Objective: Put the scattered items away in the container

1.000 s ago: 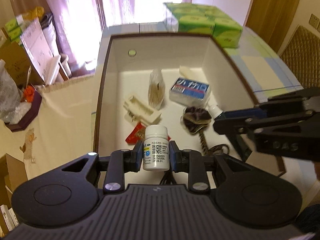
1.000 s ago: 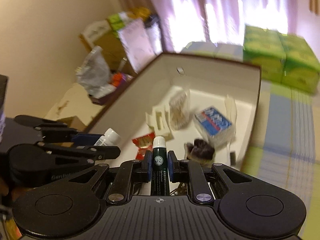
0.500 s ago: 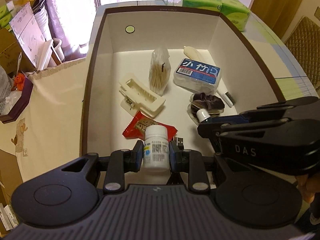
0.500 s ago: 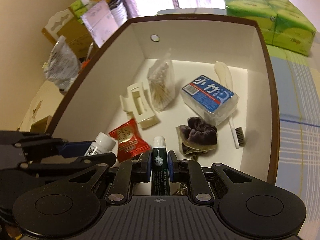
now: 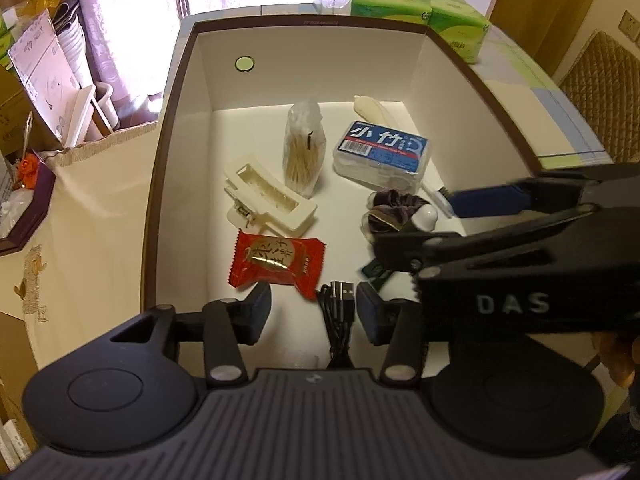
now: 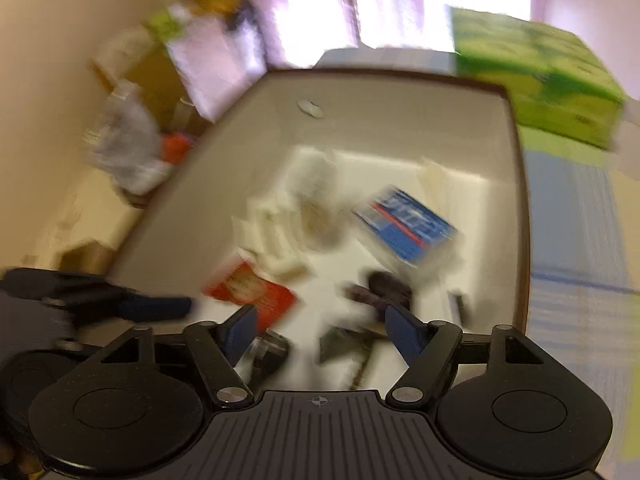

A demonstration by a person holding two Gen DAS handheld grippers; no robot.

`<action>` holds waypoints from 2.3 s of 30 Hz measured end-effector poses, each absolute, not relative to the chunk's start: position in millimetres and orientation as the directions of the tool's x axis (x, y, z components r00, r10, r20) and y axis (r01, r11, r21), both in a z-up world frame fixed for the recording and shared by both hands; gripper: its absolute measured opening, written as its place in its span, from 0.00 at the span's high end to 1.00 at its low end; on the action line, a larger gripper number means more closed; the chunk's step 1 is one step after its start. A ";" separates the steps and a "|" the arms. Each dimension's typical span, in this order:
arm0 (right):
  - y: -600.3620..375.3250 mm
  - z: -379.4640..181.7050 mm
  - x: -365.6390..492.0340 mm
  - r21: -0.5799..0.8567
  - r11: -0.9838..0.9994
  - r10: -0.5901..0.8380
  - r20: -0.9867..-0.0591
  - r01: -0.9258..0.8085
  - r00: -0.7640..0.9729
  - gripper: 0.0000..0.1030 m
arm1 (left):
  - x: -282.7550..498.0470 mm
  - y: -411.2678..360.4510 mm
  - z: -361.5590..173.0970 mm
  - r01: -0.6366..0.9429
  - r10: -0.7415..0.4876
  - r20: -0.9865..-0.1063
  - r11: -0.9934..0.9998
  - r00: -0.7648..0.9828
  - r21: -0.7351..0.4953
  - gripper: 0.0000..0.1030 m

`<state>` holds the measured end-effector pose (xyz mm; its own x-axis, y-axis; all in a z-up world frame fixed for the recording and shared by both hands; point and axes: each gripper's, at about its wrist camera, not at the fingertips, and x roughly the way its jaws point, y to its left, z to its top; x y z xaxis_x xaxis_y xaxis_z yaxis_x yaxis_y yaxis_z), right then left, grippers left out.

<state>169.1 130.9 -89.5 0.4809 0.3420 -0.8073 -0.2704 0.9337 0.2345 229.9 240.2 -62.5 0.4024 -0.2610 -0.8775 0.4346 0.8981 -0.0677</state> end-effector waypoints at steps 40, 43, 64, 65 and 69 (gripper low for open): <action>98.9 -54.7 85.6 0.064 0.920 0.274 -0.809 -0.386 0.519 0.07 | 179.7 242.3 -14.6 0.369 -0.246 -0.809 0.929 0.534 -0.039 0.15; 96.7 -54.2 82.0 0.060 0.924 0.265 -0.811 -0.377 0.521 0.07 | 176.9 239.0 -13.0 0.369 -0.245 -0.806 0.929 0.539 -0.036 0.13; 73.3 -43.2 66.2 0.051 0.916 0.281 -0.790 -0.398 0.545 0.07 | 149.9 224.5 5.7 0.321 -0.213 -0.781 0.947 0.587 -0.017 0.07; 72.0 -42.9 65.4 0.052 0.915 0.282 -0.790 -0.400 0.544 0.07 | 147.8 223.6 6.5 0.317 -0.209 -0.779 0.948 0.591 -0.014 0.07; 66.9 -40.8 61.2 0.052 0.910 0.292 -0.786 -0.412 0.545 0.07 | 138.1 219.4 9.9 0.301 -0.186 -0.768 0.953 0.612 0.009 0.05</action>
